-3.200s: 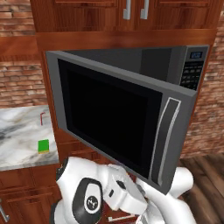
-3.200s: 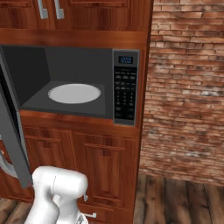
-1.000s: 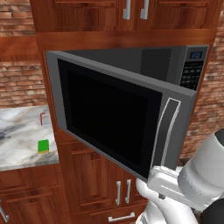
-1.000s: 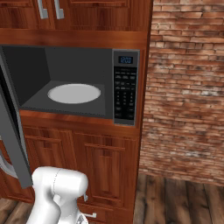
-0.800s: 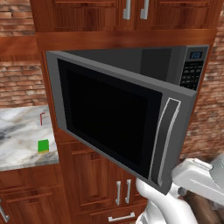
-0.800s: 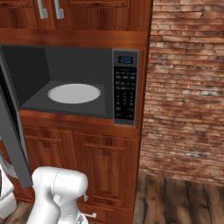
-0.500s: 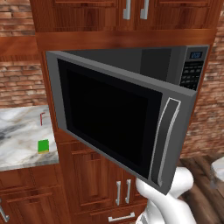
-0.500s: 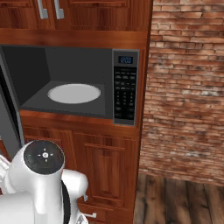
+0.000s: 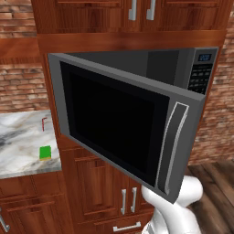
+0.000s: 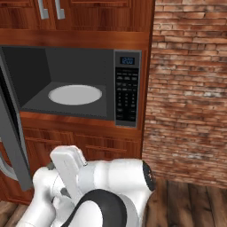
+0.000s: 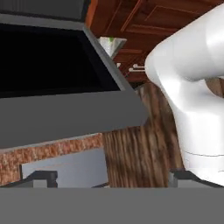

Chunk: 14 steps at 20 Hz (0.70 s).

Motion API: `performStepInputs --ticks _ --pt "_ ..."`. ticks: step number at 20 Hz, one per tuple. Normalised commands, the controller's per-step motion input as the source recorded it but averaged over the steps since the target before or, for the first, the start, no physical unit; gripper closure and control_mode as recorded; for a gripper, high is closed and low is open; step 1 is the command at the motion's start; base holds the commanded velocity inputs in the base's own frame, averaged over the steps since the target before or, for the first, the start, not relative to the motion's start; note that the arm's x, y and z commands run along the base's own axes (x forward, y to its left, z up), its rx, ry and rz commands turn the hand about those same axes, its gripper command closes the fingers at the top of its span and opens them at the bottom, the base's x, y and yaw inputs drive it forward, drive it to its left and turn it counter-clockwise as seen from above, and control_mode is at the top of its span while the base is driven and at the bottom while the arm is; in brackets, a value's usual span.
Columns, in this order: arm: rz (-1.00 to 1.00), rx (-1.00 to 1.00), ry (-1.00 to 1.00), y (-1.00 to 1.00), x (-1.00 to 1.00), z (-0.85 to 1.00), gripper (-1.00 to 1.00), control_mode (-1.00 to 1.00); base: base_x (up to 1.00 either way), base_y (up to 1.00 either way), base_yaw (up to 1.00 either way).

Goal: Place the sponge inside the microwave to prepare for sanitizing.

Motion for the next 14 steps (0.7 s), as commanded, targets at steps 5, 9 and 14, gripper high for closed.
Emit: performStepInputs --ticks 5,9,14 --pt "0.00 0.37 0.05 -0.04 0.99 0.00 -1.00 -1.00 0.00 0.00 0.00" --pt "0.08 0.18 0.15 0.00 0.82 0.07 -1.00 -1.00 0.00 0.00 0.00" --pt "0.24 -0.11 0.14 0.26 0.41 0.17 -1.00 -1.00 0.00 0.00 0.00"
